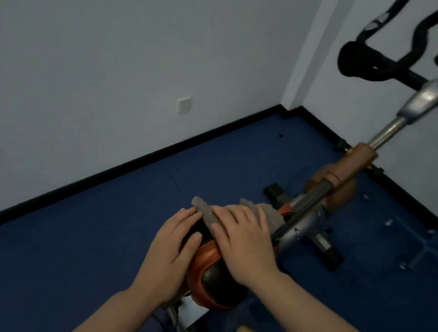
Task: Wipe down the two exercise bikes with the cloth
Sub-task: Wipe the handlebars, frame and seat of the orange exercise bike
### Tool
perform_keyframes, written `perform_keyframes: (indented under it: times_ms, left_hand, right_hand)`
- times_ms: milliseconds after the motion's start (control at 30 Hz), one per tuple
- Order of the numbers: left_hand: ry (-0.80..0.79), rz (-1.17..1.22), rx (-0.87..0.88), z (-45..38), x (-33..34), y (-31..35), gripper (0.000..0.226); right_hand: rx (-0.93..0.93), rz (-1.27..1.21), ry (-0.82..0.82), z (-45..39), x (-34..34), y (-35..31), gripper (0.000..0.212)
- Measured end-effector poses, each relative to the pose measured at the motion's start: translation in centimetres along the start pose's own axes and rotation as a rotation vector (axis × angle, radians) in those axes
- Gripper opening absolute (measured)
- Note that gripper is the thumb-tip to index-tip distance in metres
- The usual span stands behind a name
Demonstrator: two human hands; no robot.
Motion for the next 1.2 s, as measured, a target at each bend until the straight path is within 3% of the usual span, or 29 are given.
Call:
perform_keyframes:
  times_ms: [67, 133, 200, 300, 433, 600, 767, 900, 1067, 1200]
  left_hand:
    - [-0.071, -0.054, 0.003, -0.9, 0.4, 0.2, 0.053]
    - [-0.115, -0.119, 0.029, -1.2, 0.7, 0.3, 0.058]
    - [-0.115, -0.113, 0.042, -1.2, 0.6, 0.3, 0.059]
    - [-0.117, -0.066, 0.046, -1.1, 0.7, 0.2, 0.058]
    - [-0.131, -0.060, 0.049, -1.3, 0.6, 0.2, 0.059]
    - [-0.208, -0.082, 0.054, -1.3, 0.4, 0.0, 0.064]
    - [-0.196, -0.026, 0.059, -1.4, 0.4, -0.1, 0.064]
    - [-0.230, 0.025, 0.061, -1.7, 0.3, -0.5, 0.054]
    - [-0.329, 0.079, 0.088, -2.0, -0.6, -1.2, 0.050]
    - [-0.343, 0.099, 0.111, -2.3, -0.7, -1.7, 0.046]
  right_hand:
    - [0.017, 0.016, -0.035, -0.5, -0.4, 2.4, 0.045]
    - [0.208, 0.033, -0.004, -1.8, -0.8, 6.0, 0.040]
    - [0.446, -0.104, -0.021, -2.5, -0.8, 7.9, 0.040]
    - [0.615, -0.221, -0.052, -1.2, 1.0, 6.0, 0.051]
    - [0.607, -0.252, -0.020, 0.4, 1.7, 4.2, 0.059]
    - [0.952, -0.435, -0.043, -0.6, -0.2, 4.5, 0.062]
    - [0.803, -0.449, -0.059, 5.8, 1.3, -1.7, 0.063]
    - [0.827, -0.577, -0.066, 6.7, 0.1, -1.8, 0.056]
    - [0.704, -0.389, -0.124, 9.1, 0.2, -6.0, 0.056]
    - [0.857, -0.523, -0.089, 7.1, -0.7, -4.2, 0.051]
Point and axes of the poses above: each hand's wrist, its own z-axis away from the middle knuckle, its own x-axis out of the palm, y = z × x, the point moved 5 cm from there along -z, towards the middle knuckle, and after that the axes turned 7 degrees about z, right-handed, at the moved point
